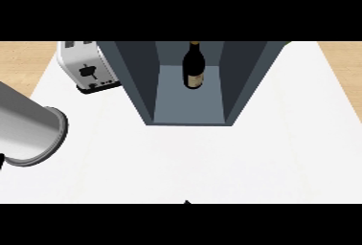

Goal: Pick up the wine, place it into the cabinet and close the cabinet

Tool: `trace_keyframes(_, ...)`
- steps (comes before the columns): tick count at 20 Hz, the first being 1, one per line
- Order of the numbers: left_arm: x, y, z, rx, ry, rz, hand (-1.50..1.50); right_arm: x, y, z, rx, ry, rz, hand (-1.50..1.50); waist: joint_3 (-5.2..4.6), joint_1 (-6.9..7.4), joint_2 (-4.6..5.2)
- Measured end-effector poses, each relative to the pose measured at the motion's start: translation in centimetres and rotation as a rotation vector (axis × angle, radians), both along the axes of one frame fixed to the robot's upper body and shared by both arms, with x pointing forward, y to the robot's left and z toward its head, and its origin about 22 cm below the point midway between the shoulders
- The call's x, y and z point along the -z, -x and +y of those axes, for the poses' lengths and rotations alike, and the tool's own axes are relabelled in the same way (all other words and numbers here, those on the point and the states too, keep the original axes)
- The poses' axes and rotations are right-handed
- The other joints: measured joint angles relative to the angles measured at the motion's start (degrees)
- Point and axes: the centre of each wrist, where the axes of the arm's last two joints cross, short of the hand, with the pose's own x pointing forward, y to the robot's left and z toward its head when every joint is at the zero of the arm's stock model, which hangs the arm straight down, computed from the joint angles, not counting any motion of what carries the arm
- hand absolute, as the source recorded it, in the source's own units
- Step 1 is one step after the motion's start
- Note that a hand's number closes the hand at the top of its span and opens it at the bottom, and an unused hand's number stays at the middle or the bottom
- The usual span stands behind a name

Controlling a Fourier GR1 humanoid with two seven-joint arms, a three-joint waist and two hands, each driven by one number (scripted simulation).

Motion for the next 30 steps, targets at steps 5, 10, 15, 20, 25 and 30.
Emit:
trace_keyframes(5, 0.1, -0.6, 0.0, 0.022, 0.023, -0.003, -1.50, -0.7, -0.5, 0.8, -0.011, 0.011, -0.057, 1.50, -0.04, 0.58, 0.32)
trace_keyframes(10, 0.1, -0.9, -0.4, 0.036, 0.035, 0.002, -1.50, -1.8, -1.8, 2.2, -0.046, -0.012, -0.052, 1.50, -0.02, 1.16, 0.54)
trace_keyframes(15, 0.3, -1.3, -0.8, 0.036, 0.049, 0.000, -1.50, -3.8, -4.7, 6.1, -0.068, -0.053, -0.056, 1.50, 0.06, 1.50, 0.63)
trace_keyframes(20, 0.4, -2.3, -0.3, 0.023, 0.050, 0.001, -1.50, -5.8, -8.0, 9.6, -0.050, -0.054, -0.081, 1.50, 0.09, 1.43, 0.66)
trace_keyframes(25, 0.3, -2.1, -0.6, 0.019, 0.048, 0.000, -1.50, -8.1, -11.4, 12.1, 0.011, -0.011, -0.154, 1.50, 0.10, 1.32, 0.61)
trace_keyframes(30, 0.3, -2.5, -0.2, 0.003, 0.045, -0.002, -1.50, -8.7, -15.0, 13.1, 0.086, 0.027, -0.209, 1.50, 0.05, 0.91, 0.64)
